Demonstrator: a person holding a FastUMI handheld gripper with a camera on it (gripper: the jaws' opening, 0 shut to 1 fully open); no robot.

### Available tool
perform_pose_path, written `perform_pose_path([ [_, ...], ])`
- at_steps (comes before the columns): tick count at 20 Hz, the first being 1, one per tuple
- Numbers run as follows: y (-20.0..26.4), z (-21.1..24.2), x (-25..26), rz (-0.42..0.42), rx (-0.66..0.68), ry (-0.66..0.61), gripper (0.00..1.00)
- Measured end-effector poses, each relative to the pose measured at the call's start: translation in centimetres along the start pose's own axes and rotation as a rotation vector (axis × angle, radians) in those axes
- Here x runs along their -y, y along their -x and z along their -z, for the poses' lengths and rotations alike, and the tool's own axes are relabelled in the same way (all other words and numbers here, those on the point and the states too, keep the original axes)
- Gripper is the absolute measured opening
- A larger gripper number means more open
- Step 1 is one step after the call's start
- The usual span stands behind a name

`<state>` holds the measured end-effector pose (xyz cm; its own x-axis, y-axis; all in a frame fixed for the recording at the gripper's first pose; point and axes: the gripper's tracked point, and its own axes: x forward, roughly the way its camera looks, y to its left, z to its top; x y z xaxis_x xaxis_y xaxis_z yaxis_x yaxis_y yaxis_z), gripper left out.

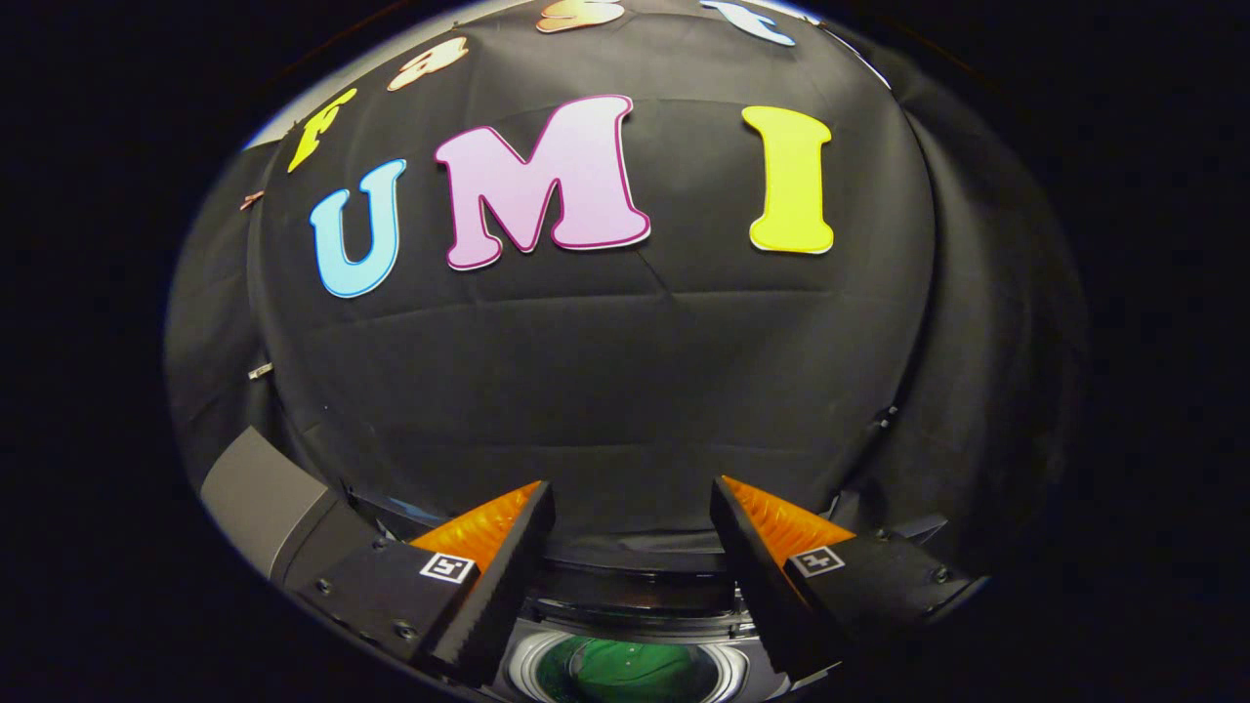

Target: Put the clothes into the washing machine and then close the washing machine lid.

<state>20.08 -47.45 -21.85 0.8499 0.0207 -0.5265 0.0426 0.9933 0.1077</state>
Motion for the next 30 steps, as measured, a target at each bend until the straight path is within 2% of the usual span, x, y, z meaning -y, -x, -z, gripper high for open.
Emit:
perform_pose_path([
  [10, 4.3, 2.1, -0.7, 0.038, -0.032, 0.014, 1.0],
  [19, 6.3, 3.4, -0.9, 0.07, -0.053, 0.011, 1.0],
  [30, 10.1, 8.1, -2.0, 0.038, -0.131, 0.012, 1.0],
])
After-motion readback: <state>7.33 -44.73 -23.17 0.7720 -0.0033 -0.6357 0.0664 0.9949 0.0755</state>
